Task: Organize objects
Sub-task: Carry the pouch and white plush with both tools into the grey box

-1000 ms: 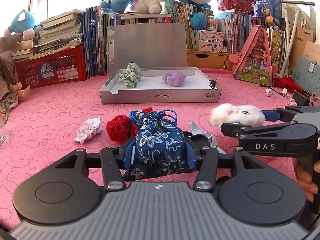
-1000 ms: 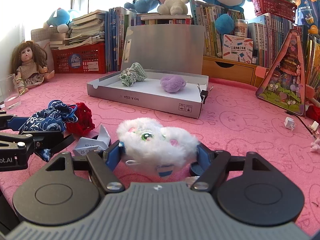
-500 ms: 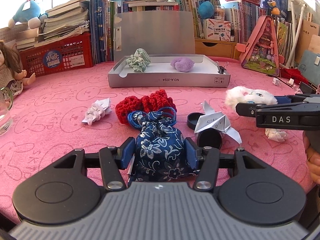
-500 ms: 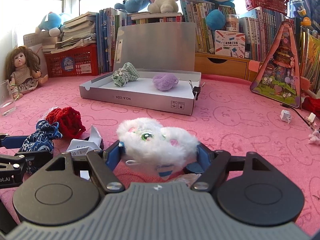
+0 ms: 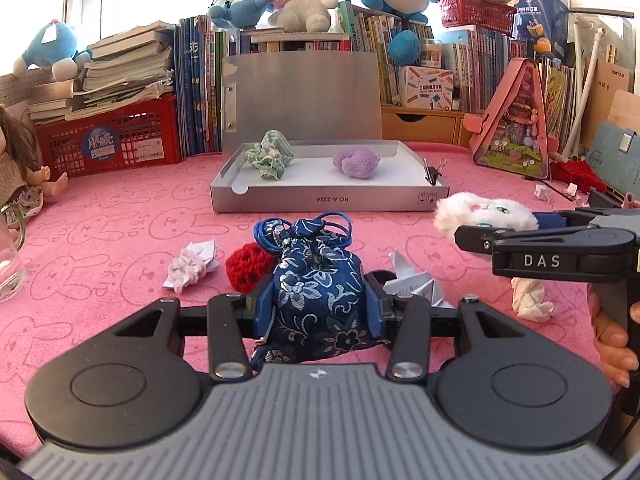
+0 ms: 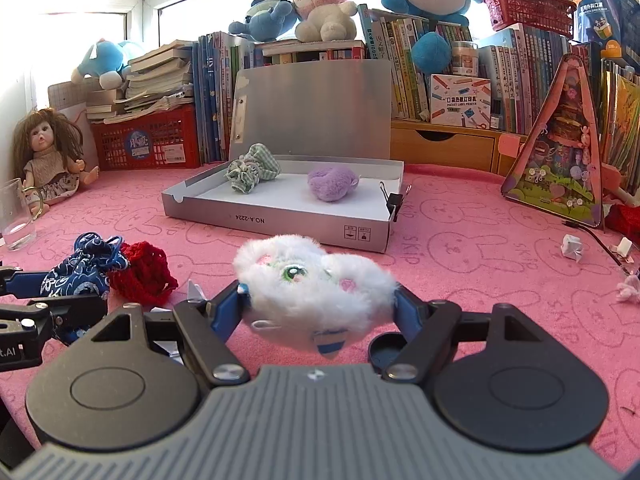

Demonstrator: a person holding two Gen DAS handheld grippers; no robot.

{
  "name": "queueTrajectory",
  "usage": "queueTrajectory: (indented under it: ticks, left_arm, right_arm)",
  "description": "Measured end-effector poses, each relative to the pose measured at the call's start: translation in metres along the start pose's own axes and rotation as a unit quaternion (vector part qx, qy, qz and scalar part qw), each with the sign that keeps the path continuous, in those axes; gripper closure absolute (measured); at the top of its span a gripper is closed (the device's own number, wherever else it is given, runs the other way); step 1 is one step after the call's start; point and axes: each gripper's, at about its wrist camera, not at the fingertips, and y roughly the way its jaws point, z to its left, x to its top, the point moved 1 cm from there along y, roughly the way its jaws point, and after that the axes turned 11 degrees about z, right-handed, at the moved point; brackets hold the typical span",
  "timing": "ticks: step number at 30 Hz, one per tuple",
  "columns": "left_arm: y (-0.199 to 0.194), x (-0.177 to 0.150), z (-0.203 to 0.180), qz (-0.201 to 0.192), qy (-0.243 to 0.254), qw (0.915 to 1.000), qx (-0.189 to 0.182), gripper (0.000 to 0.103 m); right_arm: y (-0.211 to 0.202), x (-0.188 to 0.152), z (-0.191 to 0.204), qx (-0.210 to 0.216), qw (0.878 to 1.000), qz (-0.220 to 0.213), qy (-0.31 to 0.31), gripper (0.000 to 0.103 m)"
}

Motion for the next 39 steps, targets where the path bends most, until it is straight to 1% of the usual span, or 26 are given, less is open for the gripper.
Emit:
queueTrajectory:
  ticks: [3,7,15,20,23,30,34,39]
  left_arm:
    - [-0.002,0.019,0.004,-0.018,0.0,0.9998,-0.003,0.052]
    - [0.006,0.05,0.017,-0.027,-0.008,0.9996,-0.001,0.052]
    - [0.042,0.108,0.049,-0.024,-0.042,0.9988,0.003,0.052]
    - [0.077,0.135,0.064,-0.004,-0.063,0.998,-0.004,0.052]
    - [0.102,0.147,0.066,0.007,-0.059,0.9982,-0.004,0.052]
    - [0.159,0.168,0.07,0.034,-0.054,0.9979,0.013,0.052]
    - [0.187,0.171,0.073,0.059,-0.05,0.9968,0.017,0.052]
    - [0.21,0.169,0.077,0.074,-0.041,0.996,0.029,0.052]
  right_arm:
    - [0.001,0.01,-0.003,0.001,1.0,-0.003,0.006,0.026]
    - [0.006,0.026,-0.008,-0.002,1.0,-0.006,0.011,0.026]
    - [0.025,0.066,-0.027,0.006,0.999,0.0,0.045,0.026]
    - [0.051,0.092,-0.034,0.016,0.998,0.019,0.061,0.027]
    - [0.07,0.104,-0.037,0.032,0.996,0.028,0.082,0.027]
    - [0.118,0.124,-0.028,0.024,0.995,0.051,0.078,0.026]
    - [0.142,0.128,-0.023,0.018,0.995,0.064,0.076,0.026]
    - [0.16,0.127,-0.016,0.008,0.996,0.075,0.056,0.026]
